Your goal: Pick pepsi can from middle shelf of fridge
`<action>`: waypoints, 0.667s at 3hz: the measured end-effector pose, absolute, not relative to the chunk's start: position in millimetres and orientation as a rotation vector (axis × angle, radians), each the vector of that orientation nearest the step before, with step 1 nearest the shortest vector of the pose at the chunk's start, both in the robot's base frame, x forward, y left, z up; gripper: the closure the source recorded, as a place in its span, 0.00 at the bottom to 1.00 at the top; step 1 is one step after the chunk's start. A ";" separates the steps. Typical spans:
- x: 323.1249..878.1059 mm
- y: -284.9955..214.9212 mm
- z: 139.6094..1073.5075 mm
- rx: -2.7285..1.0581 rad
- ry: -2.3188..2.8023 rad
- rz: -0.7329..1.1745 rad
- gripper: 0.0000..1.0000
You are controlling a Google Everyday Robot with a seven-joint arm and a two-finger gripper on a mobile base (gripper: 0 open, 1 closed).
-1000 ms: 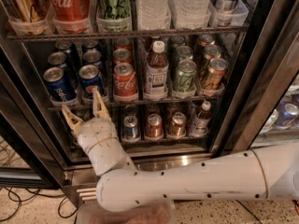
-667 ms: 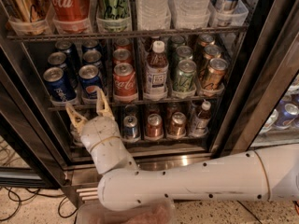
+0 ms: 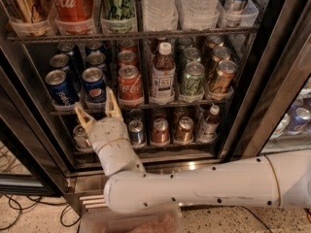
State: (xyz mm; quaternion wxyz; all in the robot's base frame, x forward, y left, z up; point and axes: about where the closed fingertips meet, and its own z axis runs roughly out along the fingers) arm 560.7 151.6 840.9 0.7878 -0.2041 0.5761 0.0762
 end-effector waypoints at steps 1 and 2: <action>561.9 151.2 840.9 -0.438 1.241 0.163 0.38; 571.6 155.2 841.0 -0.429 1.240 0.178 0.38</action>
Offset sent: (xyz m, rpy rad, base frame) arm 0.0236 0.0086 -0.0015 0.0351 0.0060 0.0143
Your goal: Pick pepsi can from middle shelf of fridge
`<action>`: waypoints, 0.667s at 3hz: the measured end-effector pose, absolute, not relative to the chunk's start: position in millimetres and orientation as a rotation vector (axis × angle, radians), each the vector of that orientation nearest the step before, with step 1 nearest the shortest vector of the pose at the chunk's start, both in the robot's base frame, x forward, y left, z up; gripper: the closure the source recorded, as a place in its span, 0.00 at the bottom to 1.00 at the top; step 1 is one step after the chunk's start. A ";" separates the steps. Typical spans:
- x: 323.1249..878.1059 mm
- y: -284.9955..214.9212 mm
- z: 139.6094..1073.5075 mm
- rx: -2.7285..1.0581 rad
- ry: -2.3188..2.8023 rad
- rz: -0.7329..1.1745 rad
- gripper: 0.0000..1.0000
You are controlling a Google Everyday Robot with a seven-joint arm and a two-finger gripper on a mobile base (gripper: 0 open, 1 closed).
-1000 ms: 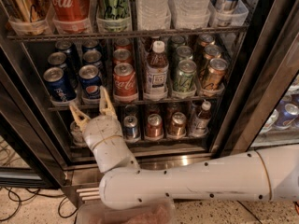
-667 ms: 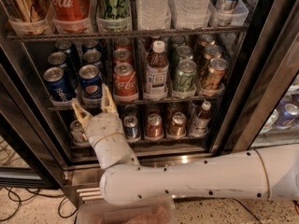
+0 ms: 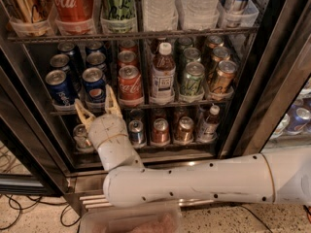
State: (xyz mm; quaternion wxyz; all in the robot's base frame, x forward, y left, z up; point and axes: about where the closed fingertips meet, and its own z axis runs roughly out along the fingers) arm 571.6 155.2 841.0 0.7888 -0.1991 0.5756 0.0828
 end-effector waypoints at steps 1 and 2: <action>598.8 171.8 842.4 -0.425 1.229 0.222 0.39; 603.9 172.4 844.3 -0.430 1.226 0.216 0.40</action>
Offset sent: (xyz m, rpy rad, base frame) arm 0.0255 0.0159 -0.0009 0.0286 0.0020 0.0352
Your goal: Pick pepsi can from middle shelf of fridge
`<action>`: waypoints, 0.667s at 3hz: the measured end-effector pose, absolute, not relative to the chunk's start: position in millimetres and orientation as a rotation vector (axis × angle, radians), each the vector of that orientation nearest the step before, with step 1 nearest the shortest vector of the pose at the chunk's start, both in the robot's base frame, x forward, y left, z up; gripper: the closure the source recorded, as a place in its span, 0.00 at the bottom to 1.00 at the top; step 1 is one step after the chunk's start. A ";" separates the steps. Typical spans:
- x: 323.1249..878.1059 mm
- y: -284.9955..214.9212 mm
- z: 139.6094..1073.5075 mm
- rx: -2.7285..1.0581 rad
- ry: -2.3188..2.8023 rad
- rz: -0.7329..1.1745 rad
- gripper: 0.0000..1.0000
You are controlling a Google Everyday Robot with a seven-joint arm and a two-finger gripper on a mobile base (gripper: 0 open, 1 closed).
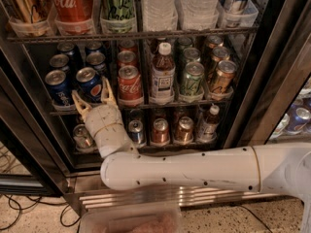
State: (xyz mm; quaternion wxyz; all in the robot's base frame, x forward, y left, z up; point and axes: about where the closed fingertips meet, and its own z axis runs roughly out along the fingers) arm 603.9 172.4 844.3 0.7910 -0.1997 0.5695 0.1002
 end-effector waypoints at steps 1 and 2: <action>607.1 170.6 849.0 -0.431 1.222 0.196 0.59; 610.0 168.6 856.3 -0.426 1.221 0.185 0.82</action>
Offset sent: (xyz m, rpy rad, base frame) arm 0.0088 -0.0066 0.0189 -0.0152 -0.0132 -0.0360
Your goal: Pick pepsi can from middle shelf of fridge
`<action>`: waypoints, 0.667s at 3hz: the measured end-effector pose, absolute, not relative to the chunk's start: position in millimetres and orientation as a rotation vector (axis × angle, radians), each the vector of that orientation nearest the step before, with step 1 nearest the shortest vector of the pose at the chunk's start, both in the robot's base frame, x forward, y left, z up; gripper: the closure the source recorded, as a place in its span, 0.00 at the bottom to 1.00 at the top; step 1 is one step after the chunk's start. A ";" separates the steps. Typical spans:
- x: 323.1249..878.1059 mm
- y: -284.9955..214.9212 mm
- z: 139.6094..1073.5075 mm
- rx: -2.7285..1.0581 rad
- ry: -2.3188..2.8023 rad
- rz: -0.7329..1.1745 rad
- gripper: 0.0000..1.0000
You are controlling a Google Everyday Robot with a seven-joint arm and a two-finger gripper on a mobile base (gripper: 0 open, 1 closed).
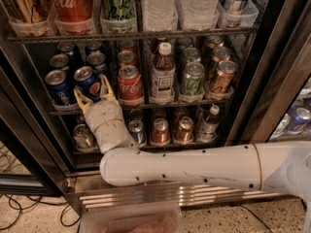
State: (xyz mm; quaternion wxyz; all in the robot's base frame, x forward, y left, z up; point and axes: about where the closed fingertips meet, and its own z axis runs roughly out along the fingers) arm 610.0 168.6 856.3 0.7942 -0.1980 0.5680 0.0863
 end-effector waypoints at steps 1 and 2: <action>613.2 167.3 870.8 -0.413 1.213 0.185 1.00; 614.3 167.5 885.9 -0.405 1.189 0.188 1.00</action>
Offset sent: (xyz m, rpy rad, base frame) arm 0.0049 -0.0016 0.0457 0.0334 -0.0552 -0.0025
